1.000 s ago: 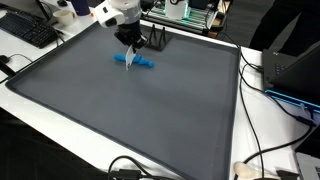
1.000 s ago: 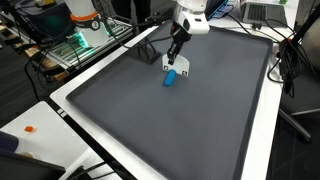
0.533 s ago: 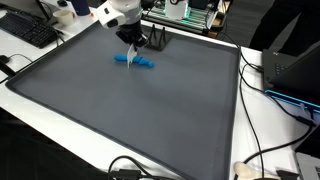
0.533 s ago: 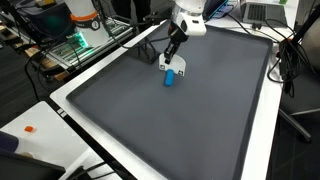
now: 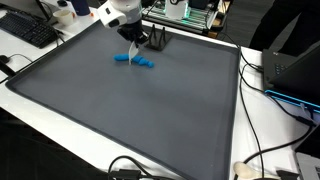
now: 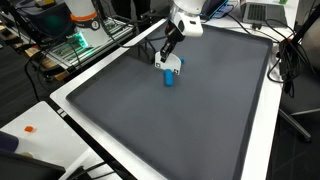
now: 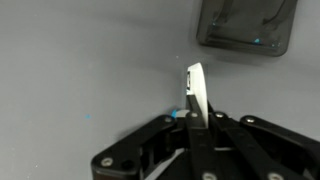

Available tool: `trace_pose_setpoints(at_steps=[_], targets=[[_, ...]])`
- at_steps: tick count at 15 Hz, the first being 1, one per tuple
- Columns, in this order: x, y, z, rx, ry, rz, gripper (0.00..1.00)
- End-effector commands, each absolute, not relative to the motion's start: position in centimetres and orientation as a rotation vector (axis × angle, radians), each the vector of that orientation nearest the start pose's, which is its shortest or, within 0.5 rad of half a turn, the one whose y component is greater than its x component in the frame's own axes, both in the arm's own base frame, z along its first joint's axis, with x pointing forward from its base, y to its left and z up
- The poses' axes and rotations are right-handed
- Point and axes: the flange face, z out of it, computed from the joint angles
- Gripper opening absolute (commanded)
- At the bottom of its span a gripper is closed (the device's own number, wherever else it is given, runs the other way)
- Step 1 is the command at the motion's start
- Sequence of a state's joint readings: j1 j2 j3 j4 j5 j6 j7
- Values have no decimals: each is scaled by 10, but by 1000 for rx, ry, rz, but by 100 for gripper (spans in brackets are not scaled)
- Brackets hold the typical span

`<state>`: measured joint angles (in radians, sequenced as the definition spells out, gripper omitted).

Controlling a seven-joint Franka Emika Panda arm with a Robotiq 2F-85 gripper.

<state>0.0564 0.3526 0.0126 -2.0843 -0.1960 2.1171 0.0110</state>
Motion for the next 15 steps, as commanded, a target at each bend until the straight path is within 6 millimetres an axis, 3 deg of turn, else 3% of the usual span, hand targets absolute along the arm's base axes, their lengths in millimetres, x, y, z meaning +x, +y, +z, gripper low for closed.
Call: trace_pose_setpoints(at_steps=[1,10,15], targets=[[539,25,241,-3226,-332,563,1],[546,20,271,-3243,-372,497,1],[557,14,274,-3286,-403,454,1]])
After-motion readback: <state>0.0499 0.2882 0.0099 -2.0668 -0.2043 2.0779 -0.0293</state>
